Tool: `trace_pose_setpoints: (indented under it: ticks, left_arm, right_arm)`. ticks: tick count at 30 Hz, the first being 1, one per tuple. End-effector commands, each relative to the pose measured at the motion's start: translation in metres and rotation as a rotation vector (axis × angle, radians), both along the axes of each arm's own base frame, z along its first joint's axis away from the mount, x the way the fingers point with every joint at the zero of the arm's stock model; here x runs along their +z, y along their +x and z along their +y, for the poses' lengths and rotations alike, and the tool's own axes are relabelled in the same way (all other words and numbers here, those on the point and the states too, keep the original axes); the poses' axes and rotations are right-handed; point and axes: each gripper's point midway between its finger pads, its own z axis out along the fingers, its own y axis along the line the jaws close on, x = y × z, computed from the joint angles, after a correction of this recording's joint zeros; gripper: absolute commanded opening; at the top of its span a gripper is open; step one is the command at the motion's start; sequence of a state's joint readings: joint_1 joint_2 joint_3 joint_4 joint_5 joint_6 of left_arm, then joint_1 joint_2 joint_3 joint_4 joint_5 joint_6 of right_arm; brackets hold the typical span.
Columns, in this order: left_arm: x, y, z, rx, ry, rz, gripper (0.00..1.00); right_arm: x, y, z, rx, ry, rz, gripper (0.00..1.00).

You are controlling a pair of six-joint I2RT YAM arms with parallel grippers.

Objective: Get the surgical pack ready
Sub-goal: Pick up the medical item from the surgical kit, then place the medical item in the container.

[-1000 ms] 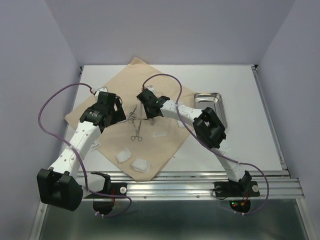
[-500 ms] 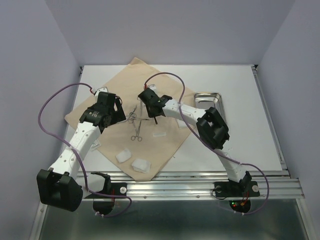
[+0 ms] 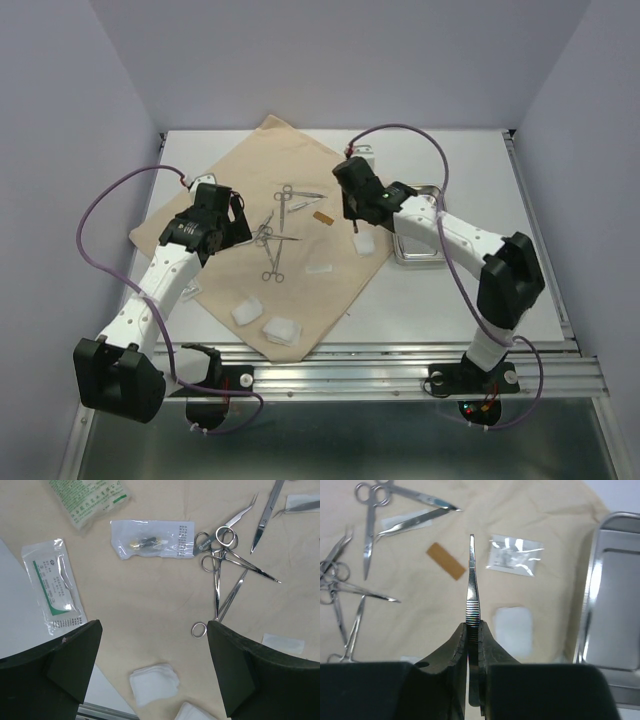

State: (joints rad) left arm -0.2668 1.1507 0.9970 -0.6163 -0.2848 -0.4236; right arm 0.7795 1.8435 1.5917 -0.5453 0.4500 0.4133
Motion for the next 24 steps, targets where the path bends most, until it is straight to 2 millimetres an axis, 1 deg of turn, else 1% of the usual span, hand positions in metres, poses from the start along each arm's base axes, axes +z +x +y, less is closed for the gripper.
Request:
trace_pose_setpoints:
  ticks: [1,2,3,4,6,7,8,9,11,12,14,15,19,22,24]
  left_arm:
    - [0.002,0.006,0.005,0.007,0.032,-0.016,0.99]
    - [0.0,0.007,0.006,0.009,0.037,-0.011,0.99]
    - [-0.001,0.007,0.006,0.011,0.037,-0.007,0.99]
    - [0.0,0.008,0.005,0.009,0.035,-0.008,0.99]
    - [-0.001,0.008,0.004,0.01,0.029,-0.008,0.99]
    - [0.0,0.009,0.004,0.011,0.025,-0.011,0.99]
    - [-0.001,0.009,0.004,0.012,0.027,-0.01,0.99]
    - [-0.002,0.009,0.004,0.013,0.029,-0.006,0.99]
    - [-0.003,0.009,0.005,0.015,0.034,0.004,0.99]
    - [-0.003,0.009,0.005,0.017,0.037,0.005,0.99]
    - [0.0,0.01,0.006,0.019,0.04,0.004,0.99]
    - [0.0,0.01,0.005,0.019,0.037,0.003,0.99]
    - [0.003,0.009,0.007,0.038,0.038,-0.004,0.99]
    - [0.003,0.009,0.006,0.035,0.03,-0.003,0.99]
    - [0.002,0.009,0.005,0.032,0.027,0.001,0.99]
  right_arm:
    - [0.014,0.009,-0.087,-0.155,-0.019,-0.052,0.01]
    - [0.012,0.008,-0.102,-0.178,-0.028,-0.048,0.01]
    - [0.01,0.011,-0.125,-0.222,-0.037,-0.045,0.01]
    - [0.004,0.002,-0.141,-0.228,-0.055,-0.033,0.01]
    - [-0.003,-0.001,-0.162,-0.251,-0.071,-0.023,0.02]
    - [-0.004,0.0,-0.175,-0.266,-0.08,-0.026,0.02]
    - [-0.013,-0.006,-0.184,-0.27,-0.091,-0.01,0.02]
    - [-0.017,-0.006,-0.188,-0.269,-0.093,-0.002,0.02]
    - [-0.025,-0.007,-0.188,-0.244,-0.096,0.008,0.02]
    - [-0.034,-0.009,-0.189,-0.236,-0.106,0.025,0.02]
    - [-0.042,-0.009,-0.181,-0.199,-0.092,0.042,0.02]
    - [-0.05,-0.009,-0.179,-0.186,-0.088,0.056,0.02]
    - [-0.065,-0.009,-0.173,-0.168,-0.08,0.086,0.02]
    - [-0.071,-0.01,-0.166,-0.14,-0.057,0.099,0.03]
    - [-0.076,-0.01,-0.165,-0.132,-0.056,0.111,0.06]
